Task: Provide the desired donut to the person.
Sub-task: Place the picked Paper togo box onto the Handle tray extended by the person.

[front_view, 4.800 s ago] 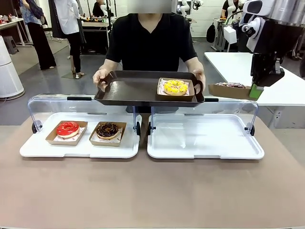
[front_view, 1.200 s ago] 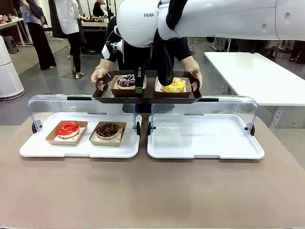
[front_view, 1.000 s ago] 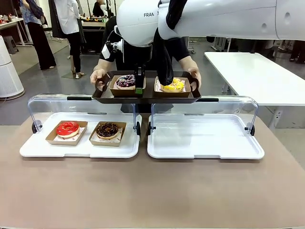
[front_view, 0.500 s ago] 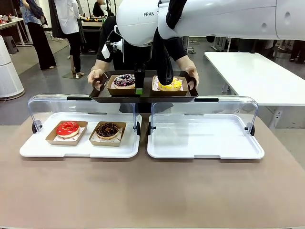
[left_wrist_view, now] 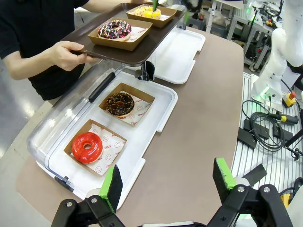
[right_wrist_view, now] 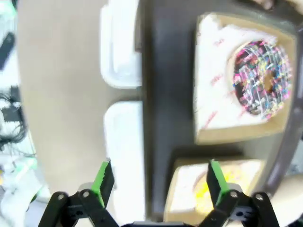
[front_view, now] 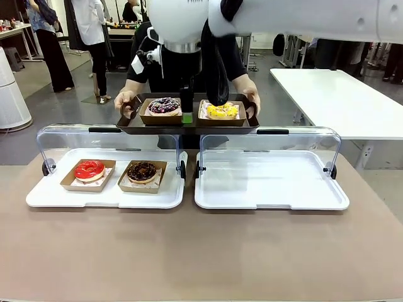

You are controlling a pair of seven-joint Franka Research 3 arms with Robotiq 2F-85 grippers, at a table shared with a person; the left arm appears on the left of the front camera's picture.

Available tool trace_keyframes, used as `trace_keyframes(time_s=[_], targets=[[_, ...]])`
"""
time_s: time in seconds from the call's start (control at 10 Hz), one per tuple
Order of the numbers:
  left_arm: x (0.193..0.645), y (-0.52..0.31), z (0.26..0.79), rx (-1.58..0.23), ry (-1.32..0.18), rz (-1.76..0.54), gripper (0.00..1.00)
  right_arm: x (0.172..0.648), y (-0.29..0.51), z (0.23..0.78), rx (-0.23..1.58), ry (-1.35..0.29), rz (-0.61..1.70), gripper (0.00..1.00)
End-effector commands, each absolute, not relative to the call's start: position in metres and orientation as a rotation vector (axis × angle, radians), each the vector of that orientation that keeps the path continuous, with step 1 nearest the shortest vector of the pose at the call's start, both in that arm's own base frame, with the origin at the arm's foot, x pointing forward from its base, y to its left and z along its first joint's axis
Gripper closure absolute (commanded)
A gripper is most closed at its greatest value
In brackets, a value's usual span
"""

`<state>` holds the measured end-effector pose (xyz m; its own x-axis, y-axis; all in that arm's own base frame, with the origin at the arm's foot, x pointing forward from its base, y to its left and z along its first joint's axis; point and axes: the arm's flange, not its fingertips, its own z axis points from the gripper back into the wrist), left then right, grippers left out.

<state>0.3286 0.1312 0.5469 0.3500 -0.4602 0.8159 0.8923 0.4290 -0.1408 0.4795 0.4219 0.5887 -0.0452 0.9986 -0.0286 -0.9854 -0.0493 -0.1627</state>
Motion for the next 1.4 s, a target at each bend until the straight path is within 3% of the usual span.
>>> trace_keyframes(time_s=[0.0, 0.4, 0.8, 1.3], targets=[[0.328, 0.132, 0.546, -0.661, -0.805, -0.968, 0.00, 0.435, 0.376, 0.628, -0.154, -0.045, 1.637, 0.00], [0.328, 0.132, 0.546, -0.661, -0.805, -0.968, 0.00, 0.378, 0.226, 0.640, -0.167, -0.095, 1.601, 0.00], [0.328, 0.132, 0.546, -0.661, -0.805, -0.968, 0.00, 0.385, 0.113, 0.600, -0.126, -0.164, 1.608, 0.00], [0.328, 0.132, 0.546, -0.661, -0.805, -0.968, 0.00, 0.409, 0.088, 0.579, -0.118, -0.158, 1.546, 0.00]])
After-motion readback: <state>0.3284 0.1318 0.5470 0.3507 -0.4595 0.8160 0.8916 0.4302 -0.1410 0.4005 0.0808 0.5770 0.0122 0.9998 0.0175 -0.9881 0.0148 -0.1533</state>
